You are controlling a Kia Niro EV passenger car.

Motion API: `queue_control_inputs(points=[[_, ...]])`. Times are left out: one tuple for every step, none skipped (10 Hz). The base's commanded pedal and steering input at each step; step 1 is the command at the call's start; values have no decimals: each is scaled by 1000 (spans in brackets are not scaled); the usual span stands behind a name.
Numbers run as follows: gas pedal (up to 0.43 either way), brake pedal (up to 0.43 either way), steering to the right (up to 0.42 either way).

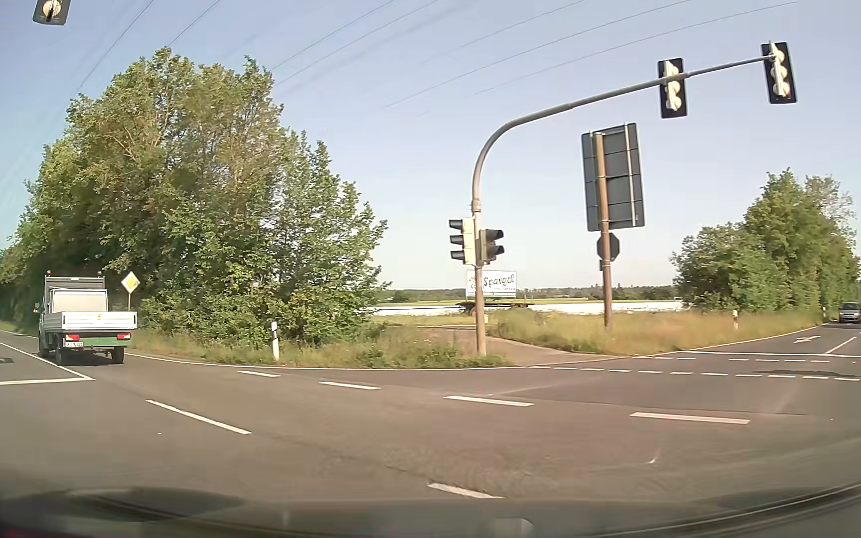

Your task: Follow the waypoints while adhering to traffic rules and regulations

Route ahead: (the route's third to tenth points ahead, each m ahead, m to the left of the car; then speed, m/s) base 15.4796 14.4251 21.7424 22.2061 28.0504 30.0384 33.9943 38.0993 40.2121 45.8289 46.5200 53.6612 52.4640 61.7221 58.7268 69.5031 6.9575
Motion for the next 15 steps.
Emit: queue_control_inputs(points=[[59,30,-240],[59,30,-243],[59,30,-245],[67,30,-245],[67,30,-246],[67,30,-246],[79,30,-246],[87,30,-246],[98,30,-246],[98,30,-246],[110,30,-245],[118,30,-244],[130,30,-240],[138,30,-237],[157,30,-231]])
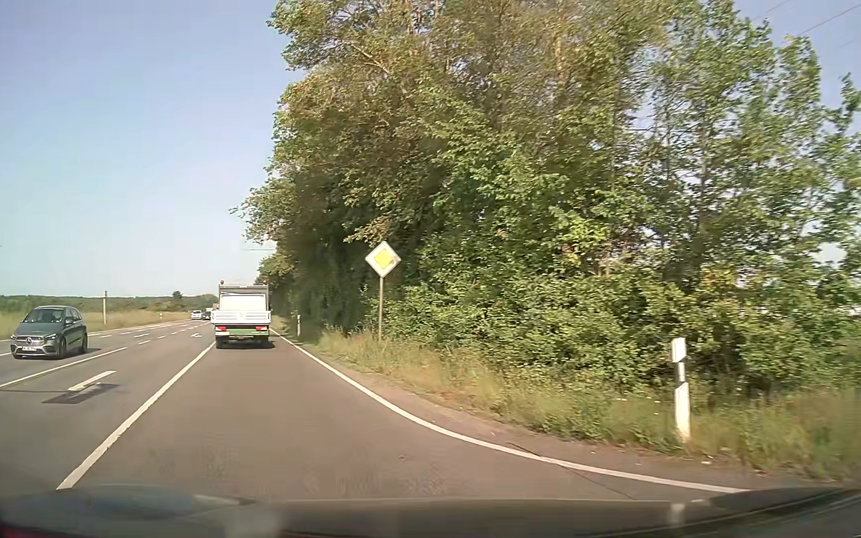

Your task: Follow the waypoints while adhering to traffic rules and regulations

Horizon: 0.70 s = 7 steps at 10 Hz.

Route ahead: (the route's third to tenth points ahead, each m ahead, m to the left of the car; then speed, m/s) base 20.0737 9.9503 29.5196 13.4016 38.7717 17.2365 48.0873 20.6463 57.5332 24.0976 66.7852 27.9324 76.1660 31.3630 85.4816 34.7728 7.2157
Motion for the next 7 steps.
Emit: queue_control_inputs(points=[[169,24,-226],[189,30,-220],[197,30,-210],[220,30,-199],[220,30,-187],[220,30,-172],[220,30,-157]])
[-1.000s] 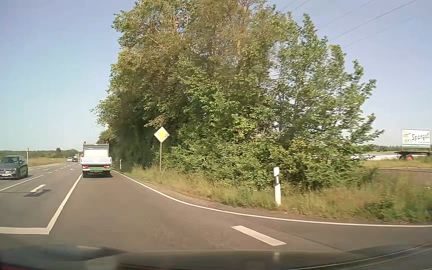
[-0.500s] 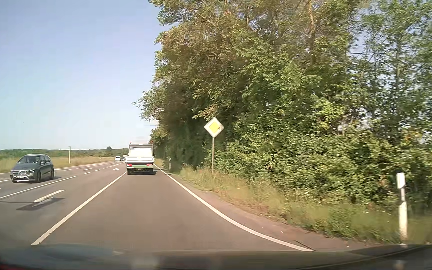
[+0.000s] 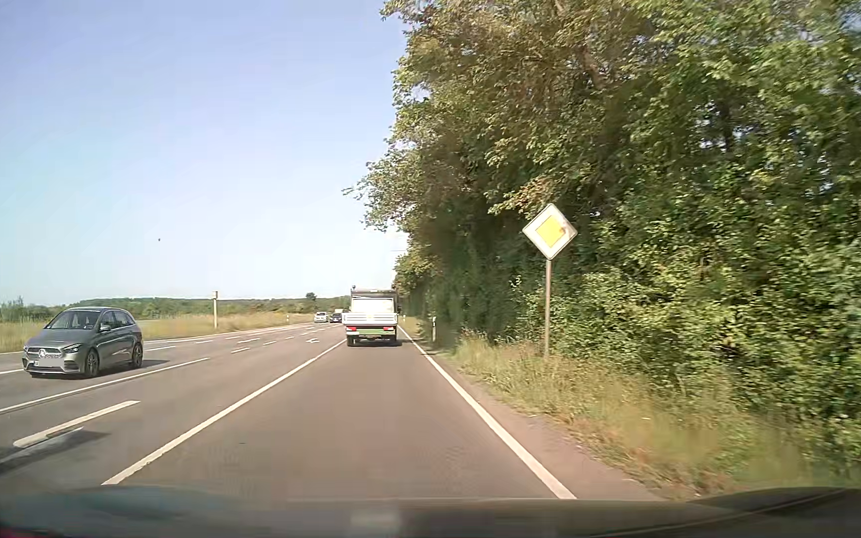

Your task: Follow the waypoints while adhering to traffic rules and regulations

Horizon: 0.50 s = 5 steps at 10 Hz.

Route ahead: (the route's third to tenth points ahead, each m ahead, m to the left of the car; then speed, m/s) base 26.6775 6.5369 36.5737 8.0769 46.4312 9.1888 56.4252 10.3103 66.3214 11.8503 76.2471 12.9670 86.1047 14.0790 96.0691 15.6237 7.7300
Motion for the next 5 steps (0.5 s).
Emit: queue_control_inputs(points=[[228,30,-140],[228,30,-122],[240,30,-106],[240,30,-93],[240,30,-78]])
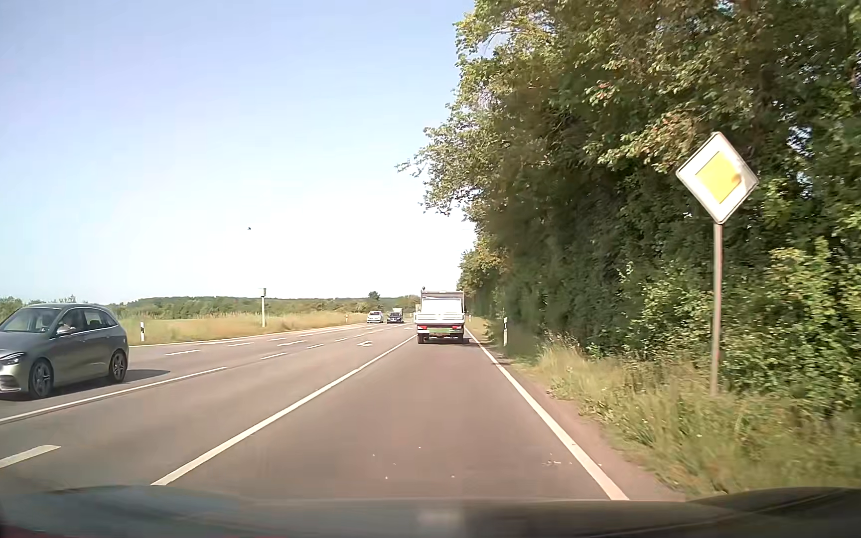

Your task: Follow the waypoints while adhering to traffic rules and regulations

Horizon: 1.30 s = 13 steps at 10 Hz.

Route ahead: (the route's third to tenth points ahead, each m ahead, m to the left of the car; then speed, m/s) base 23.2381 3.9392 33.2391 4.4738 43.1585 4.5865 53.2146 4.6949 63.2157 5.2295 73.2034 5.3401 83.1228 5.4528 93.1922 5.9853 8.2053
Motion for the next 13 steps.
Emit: queue_control_inputs(points=[[248,30,-59],[248,30,-43],[248,30,-26],[248,30,-9],[248,30,0],[260,30,4],[260,30,5],[268,30,5],[280,30,5],[280,30,5],[280,30,5],[287,30,5],[287,30,5]])
